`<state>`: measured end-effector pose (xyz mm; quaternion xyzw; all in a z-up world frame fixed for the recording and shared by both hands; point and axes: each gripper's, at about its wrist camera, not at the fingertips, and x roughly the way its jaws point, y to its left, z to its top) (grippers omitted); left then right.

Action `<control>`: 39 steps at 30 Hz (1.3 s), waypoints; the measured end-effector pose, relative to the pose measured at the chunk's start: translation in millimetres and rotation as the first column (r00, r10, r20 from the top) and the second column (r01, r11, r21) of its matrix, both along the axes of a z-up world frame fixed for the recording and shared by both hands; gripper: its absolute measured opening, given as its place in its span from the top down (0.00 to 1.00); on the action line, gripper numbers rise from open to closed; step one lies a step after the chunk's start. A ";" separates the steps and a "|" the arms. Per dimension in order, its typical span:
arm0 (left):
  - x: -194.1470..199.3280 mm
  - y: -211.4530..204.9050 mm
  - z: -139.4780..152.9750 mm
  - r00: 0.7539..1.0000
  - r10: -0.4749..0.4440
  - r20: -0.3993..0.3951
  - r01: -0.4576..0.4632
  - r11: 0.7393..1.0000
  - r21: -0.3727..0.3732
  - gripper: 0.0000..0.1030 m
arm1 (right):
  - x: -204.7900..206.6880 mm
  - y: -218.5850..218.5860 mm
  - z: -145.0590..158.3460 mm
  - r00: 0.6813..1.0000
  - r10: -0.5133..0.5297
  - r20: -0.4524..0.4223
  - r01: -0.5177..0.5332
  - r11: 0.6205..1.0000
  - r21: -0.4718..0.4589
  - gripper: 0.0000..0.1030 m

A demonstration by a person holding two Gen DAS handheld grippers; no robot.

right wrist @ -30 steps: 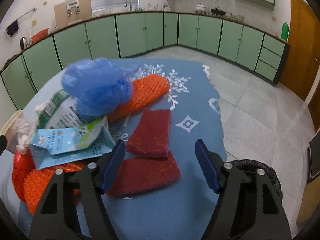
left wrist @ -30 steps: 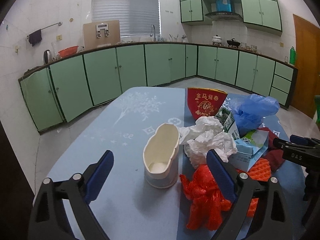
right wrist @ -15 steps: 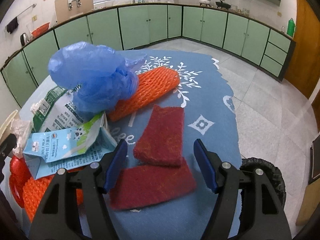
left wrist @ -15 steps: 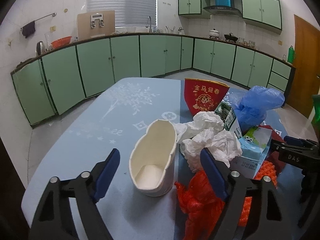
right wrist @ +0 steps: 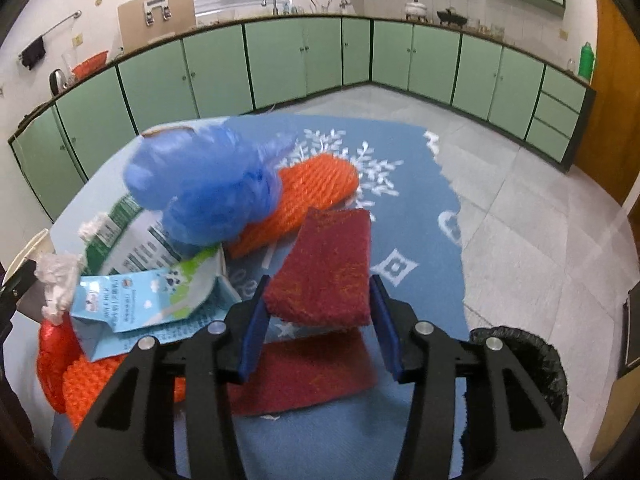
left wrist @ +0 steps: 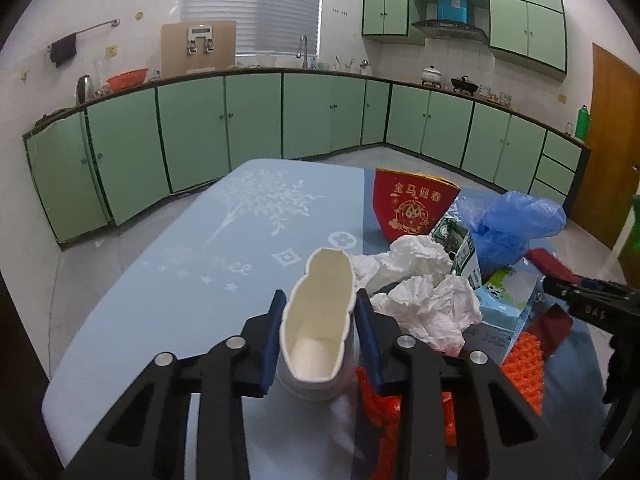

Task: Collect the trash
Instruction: 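Close the left tool on the paper cup while the right tool grips the red pad, then carry the cup and pad over the black bin and release both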

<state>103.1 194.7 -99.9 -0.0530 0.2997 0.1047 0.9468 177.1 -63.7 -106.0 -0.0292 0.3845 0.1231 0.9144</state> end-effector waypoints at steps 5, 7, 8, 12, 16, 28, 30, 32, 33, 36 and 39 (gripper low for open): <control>-13.2 1.2 12.8 0.999 0.030 0.036 -0.031 0.999 0.018 0.73 | -14.7 -9.1 16.4 0.999 0.009 0.035 -0.010 0.999 0.037 0.55; -19.7 1.7 20.5 0.998 0.038 0.058 -0.040 0.999 0.023 0.73 | -23.0 -13.8 24.1 0.999 0.013 0.050 -0.016 0.998 0.056 0.55; -22.2 1.5 23.9 0.997 0.041 0.066 -0.042 0.999 0.024 0.74 | -24.7 -15.7 27.1 0.998 0.015 0.055 -0.018 0.998 0.061 0.55; -33.5 -7.6 39.5 0.994 0.034 0.106 -0.036 0.999 0.022 0.75 | -39.0 -24.9 41.0 0.997 0.025 0.079 -0.032 0.996 0.086 0.55; -40.4 -25.8 54.0 0.990 -0.010 0.139 0.007 1.000 0.020 0.75 | -54.9 -38.3 54.4 0.994 0.024 0.106 -0.035 0.994 0.103 0.55; -32.4 -121.7 79.3 0.946 -0.260 0.192 0.265 0.964 -0.001 0.75 | -100.6 -125.9 70.7 0.981 -0.124 0.148 0.110 0.989 0.101 0.55; -26.8 -144.5 80.0 0.930 -0.313 0.193 0.321 0.947 -0.010 0.75 | -107.4 -146.0 68.1 0.975 -0.165 0.146 0.152 0.984 0.095 0.55; -22.1 -165.5 79.3 0.913 -0.361 0.189 0.370 0.929 -0.017 0.75 | -113.8 -167.7 64.5 0.967 -0.212 0.139 0.200 0.975 0.091 0.55; -19.7 -178.5 78.4 0.902 -0.388 0.188 0.399 0.917 -0.023 0.75 | -115.8 -175.8 62.1 0.964 -0.230 0.135 0.219 0.972 0.090 0.55; -11.4 -217.1 73.2 0.866 -0.466 0.178 0.479 0.877 -0.037 0.75 | -121.8 -200.3 55.8 0.952 -0.276 0.129 0.267 0.960 0.088 0.55; -5.2 -249.0 64.0 0.837 -0.522 0.164 0.535 0.844 -0.046 0.75 | -126.3 -222.7 48.3 0.940 -0.317 0.123 0.307 0.947 0.094 0.55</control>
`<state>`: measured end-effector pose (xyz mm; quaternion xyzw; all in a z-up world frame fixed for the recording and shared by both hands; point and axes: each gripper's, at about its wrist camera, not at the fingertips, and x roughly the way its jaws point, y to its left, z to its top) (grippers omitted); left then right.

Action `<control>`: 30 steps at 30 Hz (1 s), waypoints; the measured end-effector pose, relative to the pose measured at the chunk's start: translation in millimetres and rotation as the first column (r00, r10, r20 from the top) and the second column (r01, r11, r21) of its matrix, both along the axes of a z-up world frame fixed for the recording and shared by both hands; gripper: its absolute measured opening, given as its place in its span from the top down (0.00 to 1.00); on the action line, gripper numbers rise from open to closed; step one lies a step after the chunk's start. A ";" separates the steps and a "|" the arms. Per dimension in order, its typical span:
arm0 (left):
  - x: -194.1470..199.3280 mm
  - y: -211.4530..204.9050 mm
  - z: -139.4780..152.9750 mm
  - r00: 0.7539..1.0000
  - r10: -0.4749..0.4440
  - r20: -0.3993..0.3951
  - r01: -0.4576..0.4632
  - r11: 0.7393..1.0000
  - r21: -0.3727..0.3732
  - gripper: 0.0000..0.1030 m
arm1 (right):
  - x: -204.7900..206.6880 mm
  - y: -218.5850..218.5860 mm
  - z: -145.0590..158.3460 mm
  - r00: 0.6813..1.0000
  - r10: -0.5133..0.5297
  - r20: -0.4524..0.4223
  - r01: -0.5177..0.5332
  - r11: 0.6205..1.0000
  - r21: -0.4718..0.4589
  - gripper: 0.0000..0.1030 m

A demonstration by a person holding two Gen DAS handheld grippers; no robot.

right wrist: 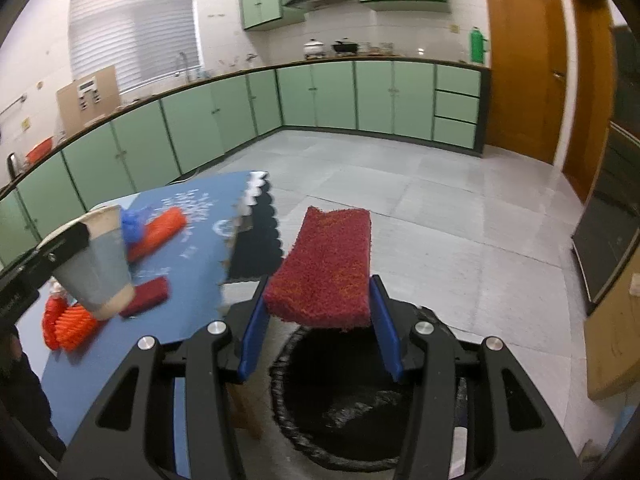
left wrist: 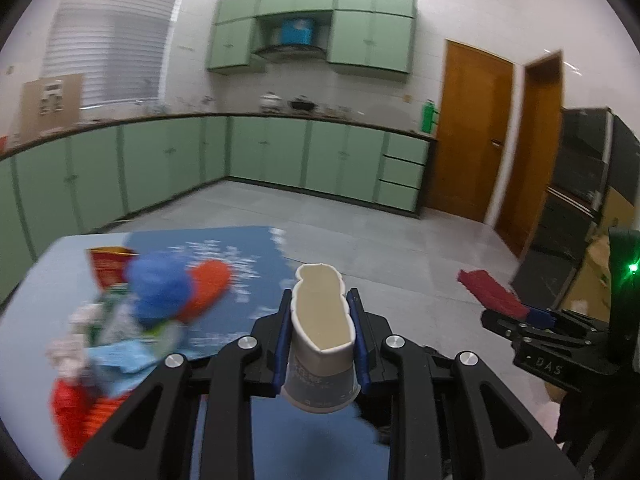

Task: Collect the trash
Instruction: 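Carry the cup and pad over the black bin and release both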

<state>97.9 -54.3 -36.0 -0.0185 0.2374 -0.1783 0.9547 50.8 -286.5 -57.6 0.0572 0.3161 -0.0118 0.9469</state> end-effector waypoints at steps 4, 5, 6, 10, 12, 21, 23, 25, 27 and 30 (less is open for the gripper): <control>6.8 -38.9 -10.2 0.998 -0.068 -0.013 0.068 0.998 -0.002 0.75 | -0.1 -24.1 -11.7 0.999 -0.038 -0.013 0.038 0.999 0.009 0.55; 9.0 -46.7 -12.0 0.997 -0.080 -0.015 0.080 0.997 -0.003 0.75 | 0.7 -29.3 -15.4 0.999 -0.045 -0.018 0.046 0.999 0.010 0.55; 11.7 -56.0 -14.6 0.996 -0.092 -0.018 0.092 0.996 -0.004 0.75 | 1.0 -34.8 -18.3 0.998 -0.051 -0.021 0.051 0.999 0.010 0.55; 21.7 -75.9 -22.2 0.992 -0.121 -0.033 0.121 0.993 -0.008 0.75 | 4.1 -53.7 -35.0 0.996 -0.079 -0.044 0.080 0.997 0.011 0.55; 25.9 -88.1 -26.9 0.990 -0.136 -0.043 0.136 0.991 -0.009 0.74 | 6.9 -61.1 -42.8 0.994 -0.092 -0.056 0.092 0.996 0.014 0.54; 36.3 -106.6 -44.3 0.979 -0.183 -0.090 0.183 0.983 -0.004 0.35 | 13.9 -77.4 -74.4 0.981 -0.160 -0.107 0.157 0.987 -0.032 0.30; 35.8 -103.6 -44.5 0.981 -0.174 -0.089 0.175 0.985 0.001 0.31 | 10.3 -78.4 -74.5 0.980 -0.173 -0.097 0.171 0.985 -0.034 0.22; 35.6 -95.5 -41.5 0.984 -0.158 -0.086 0.159 0.987 0.007 0.29 | 8.1 -74.6 -72.4 0.981 -0.174 -0.085 0.172 0.985 -0.035 0.17; 33.4 -80.8 -38.5 0.989 -0.126 -0.077 0.127 0.992 0.017 0.27 | 8.8 -68.8 -68.4 0.984 -0.164 -0.071 0.162 0.986 -0.033 0.16; 29.1 -56.7 -33.6 0.995 -0.068 -0.072 0.071 0.997 0.029 0.25 | 13.0 -51.1 -58.8 0.990 -0.128 -0.055 0.127 0.992 -0.025 0.15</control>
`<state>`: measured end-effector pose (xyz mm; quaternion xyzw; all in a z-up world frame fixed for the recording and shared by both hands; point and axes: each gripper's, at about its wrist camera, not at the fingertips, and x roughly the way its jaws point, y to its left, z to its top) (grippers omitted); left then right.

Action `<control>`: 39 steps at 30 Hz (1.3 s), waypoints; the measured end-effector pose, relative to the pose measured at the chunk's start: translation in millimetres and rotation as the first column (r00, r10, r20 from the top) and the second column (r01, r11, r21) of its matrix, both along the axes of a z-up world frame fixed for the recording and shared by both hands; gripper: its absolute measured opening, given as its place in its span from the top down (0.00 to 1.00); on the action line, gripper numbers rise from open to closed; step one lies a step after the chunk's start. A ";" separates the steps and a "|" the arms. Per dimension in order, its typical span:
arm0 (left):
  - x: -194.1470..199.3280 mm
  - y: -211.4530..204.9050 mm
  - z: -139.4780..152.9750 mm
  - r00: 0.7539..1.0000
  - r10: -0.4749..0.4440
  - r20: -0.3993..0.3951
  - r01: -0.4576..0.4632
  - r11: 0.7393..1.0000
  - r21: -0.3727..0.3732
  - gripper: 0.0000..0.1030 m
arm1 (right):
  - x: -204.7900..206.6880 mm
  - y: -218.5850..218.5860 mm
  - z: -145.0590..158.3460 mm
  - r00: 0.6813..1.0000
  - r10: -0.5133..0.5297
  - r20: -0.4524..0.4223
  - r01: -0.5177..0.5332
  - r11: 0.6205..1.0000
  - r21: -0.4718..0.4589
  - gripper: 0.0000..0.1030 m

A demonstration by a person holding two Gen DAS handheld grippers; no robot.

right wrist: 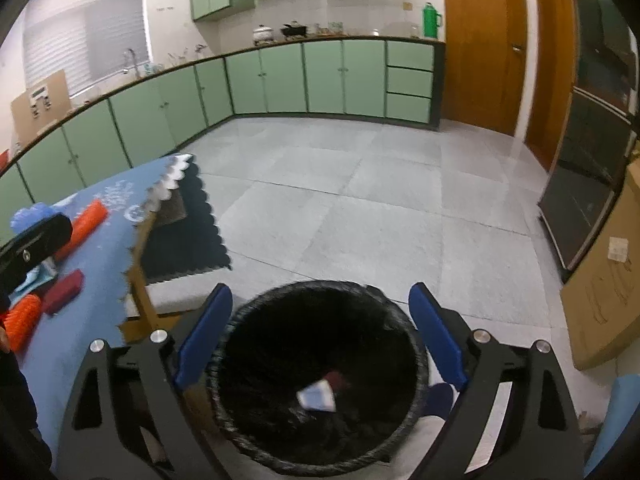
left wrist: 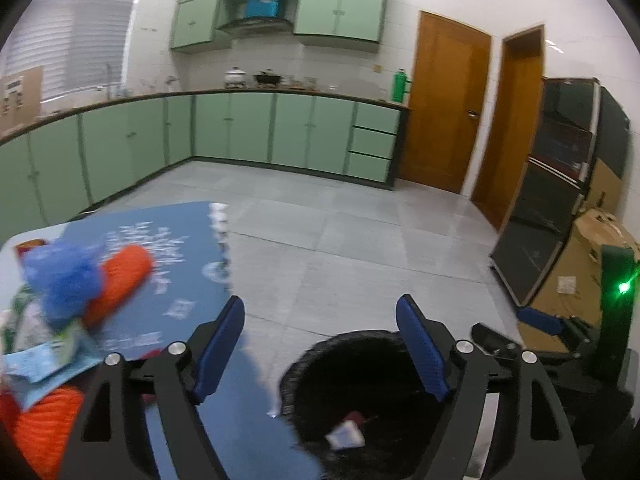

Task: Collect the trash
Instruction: 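Carry the cup and pad over the black bin and release both, then reach the left tool to the red plastic bag while the right tool reaches the second red pad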

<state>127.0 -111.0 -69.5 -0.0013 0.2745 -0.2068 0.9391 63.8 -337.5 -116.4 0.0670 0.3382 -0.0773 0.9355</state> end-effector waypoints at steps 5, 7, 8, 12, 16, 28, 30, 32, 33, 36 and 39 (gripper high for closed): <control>-14.7 58.8 9.5 0.991 0.133 0.033 -0.134 0.990 0.039 0.25 | 10.6 41.8 19.4 0.995 0.088 0.046 -0.089 0.995 0.036 0.14; -20.7 82.3 10.9 0.981 0.190 0.050 -0.193 0.979 0.063 0.25 | 14.5 60.9 24.5 0.991 0.122 0.059 -0.125 0.991 0.043 0.14; -23.1 93.3 11.6 0.975 0.215 0.055 -0.218 0.973 0.072 0.25 | 17.0 75.3 26.7 0.986 0.152 0.068 -0.155 0.987 0.048 0.14; -33.5 143.9 13.3 0.941 0.328 0.078 -0.335 0.937 0.097 0.25 | 23.7 116.3 34.2 0.968 0.234 0.088 -0.240 0.969 0.056 0.14; -42.1 187.8 11.9 0.902 0.424 0.077 -0.430 0.898 0.091 0.25 | 32.4 154.3 37.5 0.949 0.303 0.088 -0.309 0.950 0.053 0.14; -52.2 253.6 -19.1 0.842 0.540 0.014 -0.538 0.835 0.116 0.25 | 52.2 228.3 5.2 0.909 0.417 -0.017 -0.417 0.909 0.021 0.14; -52.9 257.1 -24.7 0.838 0.546 0.003 -0.542 0.832 0.116 0.25 | 56.6 236.9 -1.2 0.901 0.432 -0.043 -0.432 0.902 0.017 0.14; -52.5 259.5 -27.8 0.836 0.549 -0.003 -0.545 0.830 0.116 0.25 | 60.6 244.6 -7.0 0.893 0.446 -0.064 -0.446 0.895 0.018 0.14; -53.9 261.3 -28.7 0.836 0.549 -0.002 -0.545 0.830 0.118 0.25 | 61.8 248.6 -10.2 0.888 0.454 -0.077 -0.454 0.891 0.017 0.14; -53.4 262.5 -30.5 0.835 0.550 -0.003 -0.545 0.830 0.119 0.25 | 66.3 255.8 -17.0 0.876 0.466 -0.120 -0.469 0.883 0.011 0.14; -52.7 265.1 -34.3 0.835 0.550 -0.012 -0.545 0.830 0.122 0.25 | 69.7 259.6 -19.9 0.870 0.473 -0.139 -0.475 0.880 0.020 0.14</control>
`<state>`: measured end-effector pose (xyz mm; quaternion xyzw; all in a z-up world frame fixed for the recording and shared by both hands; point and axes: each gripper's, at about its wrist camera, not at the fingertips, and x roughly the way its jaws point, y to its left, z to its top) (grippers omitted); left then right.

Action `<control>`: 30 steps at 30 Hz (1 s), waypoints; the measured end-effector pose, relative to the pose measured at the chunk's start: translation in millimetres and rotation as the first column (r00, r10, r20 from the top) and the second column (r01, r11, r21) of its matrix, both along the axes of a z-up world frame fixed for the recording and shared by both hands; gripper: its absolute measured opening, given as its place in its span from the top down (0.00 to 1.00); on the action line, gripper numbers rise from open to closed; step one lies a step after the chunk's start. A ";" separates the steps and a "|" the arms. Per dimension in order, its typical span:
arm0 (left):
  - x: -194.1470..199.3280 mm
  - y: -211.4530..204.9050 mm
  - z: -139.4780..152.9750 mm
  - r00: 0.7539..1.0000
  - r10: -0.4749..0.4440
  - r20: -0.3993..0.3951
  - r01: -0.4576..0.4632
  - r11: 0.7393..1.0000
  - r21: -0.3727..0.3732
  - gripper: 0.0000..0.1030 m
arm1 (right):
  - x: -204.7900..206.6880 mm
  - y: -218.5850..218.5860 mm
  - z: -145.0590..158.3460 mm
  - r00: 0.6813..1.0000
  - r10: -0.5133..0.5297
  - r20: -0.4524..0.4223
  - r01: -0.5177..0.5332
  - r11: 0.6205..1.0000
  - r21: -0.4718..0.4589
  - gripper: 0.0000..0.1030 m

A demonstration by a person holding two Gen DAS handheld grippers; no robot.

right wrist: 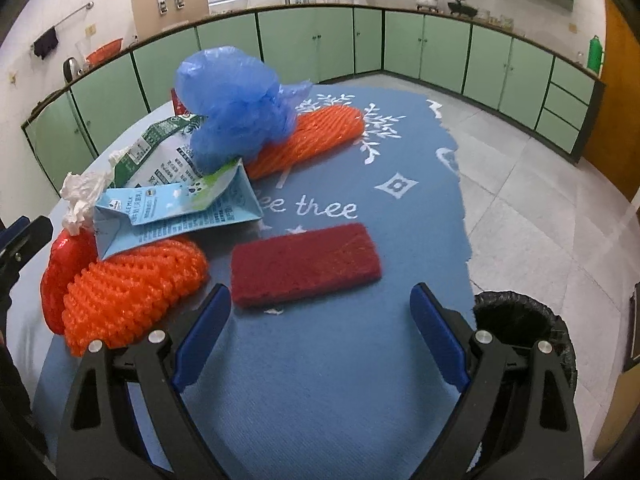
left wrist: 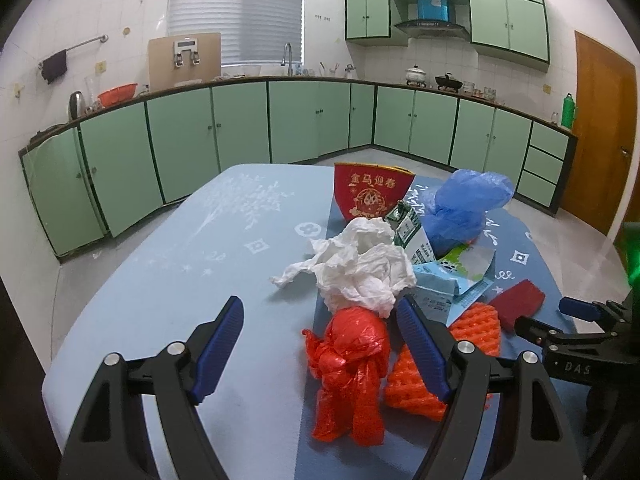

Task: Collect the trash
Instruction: 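Reach the left tool to the red plastic bag while the right tool reaches the second red pad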

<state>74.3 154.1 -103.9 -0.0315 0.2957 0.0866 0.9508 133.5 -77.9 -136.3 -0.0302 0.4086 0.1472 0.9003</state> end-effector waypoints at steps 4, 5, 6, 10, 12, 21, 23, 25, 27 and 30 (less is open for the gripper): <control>2.9 1.4 -3.9 1.000 0.001 -0.015 -0.001 1.000 -0.007 0.25 | 6.8 7.0 -5.0 1.000 0.004 -0.026 -0.005 1.000 -0.026 0.13; 3.0 1.5 -5.0 1.000 0.000 -0.018 0.000 1.000 -0.008 0.25 | 8.5 8.8 -6.5 0.999 0.003 -0.032 -0.004 0.999 -0.034 0.13; 3.7 1.3 -6.1 1.000 -0.001 -0.021 0.001 1.000 -0.008 0.25 | 9.5 10.1 -7.5 0.999 0.003 -0.036 -0.004 0.999 -0.040 0.13; 6.1 1.1 -9.8 0.999 -0.005 -0.035 0.004 1.000 -0.012 0.25 | 12.7 16.1 -10.5 0.999 0.006 -0.045 -0.009 0.998 -0.068 0.12; 6.5 1.3 -11.0 0.999 -0.006 -0.039 0.006 1.000 -0.013 0.25 | 12.1 17.4 -10.3 0.999 0.013 -0.042 -0.015 0.998 -0.069 0.19; 7.4 3.2 -20.5 0.997 -0.010 -0.076 0.008 1.000 -0.026 0.25 | 1.7 17.3 -1.9 0.997 0.067 -0.026 -0.067 0.998 -0.019 0.50; 10.0 1.2 -23.5 0.995 -0.023 -0.092 0.020 0.999 -0.027 0.26 | 0.0 19.6 -2.3 0.997 0.072 -0.023 -0.073 0.997 -0.036 0.50; 12.4 0.1 -27.1 0.993 -0.039 -0.110 0.034 0.999 -0.041 0.30 | -0.7 19.1 -0.9 0.997 0.071 -0.022 -0.071 0.997 -0.027 0.49; 14.6 0.2 -31.4 0.991 -0.042 -0.130 0.036 0.998 -0.054 0.31 | -2.7 17.3 0.9 0.998 0.067 -0.021 -0.067 0.998 -0.018 0.38; 15.5 1.7 -33.1 0.990 -0.033 -0.140 0.025 0.998 -0.063 0.31 | -4.7 12.0 4.0 0.999 0.051 -0.001 -0.051 0.999 -0.008 0.23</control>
